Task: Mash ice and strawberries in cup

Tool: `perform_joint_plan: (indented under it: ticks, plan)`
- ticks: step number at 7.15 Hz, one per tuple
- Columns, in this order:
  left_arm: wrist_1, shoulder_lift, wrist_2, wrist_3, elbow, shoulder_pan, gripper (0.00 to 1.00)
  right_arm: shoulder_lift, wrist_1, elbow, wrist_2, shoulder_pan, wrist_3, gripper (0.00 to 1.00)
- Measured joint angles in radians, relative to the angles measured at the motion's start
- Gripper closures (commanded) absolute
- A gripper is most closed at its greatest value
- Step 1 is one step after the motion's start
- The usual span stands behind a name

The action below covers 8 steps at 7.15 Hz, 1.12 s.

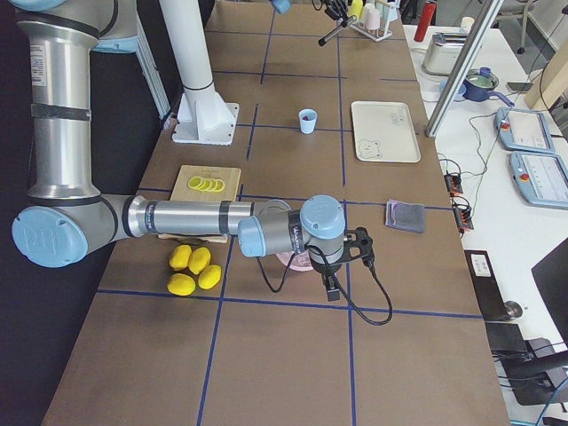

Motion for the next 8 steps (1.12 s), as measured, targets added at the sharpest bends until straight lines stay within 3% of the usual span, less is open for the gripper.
perform_joint_plan:
  ticks: [4, 8]
  plan:
    - [-0.227, -0.081, 0.038, -0.054, -0.004, 0.131, 1.0, -0.001, 0.0, 0.001, 0.0, 0.001, 0.001, 0.0]
    - [-0.376, -0.134, 0.277, -0.011, 0.024, 0.332, 1.0, 0.001, 0.0, 0.001, -0.001, 0.002, 0.001, 0.0]
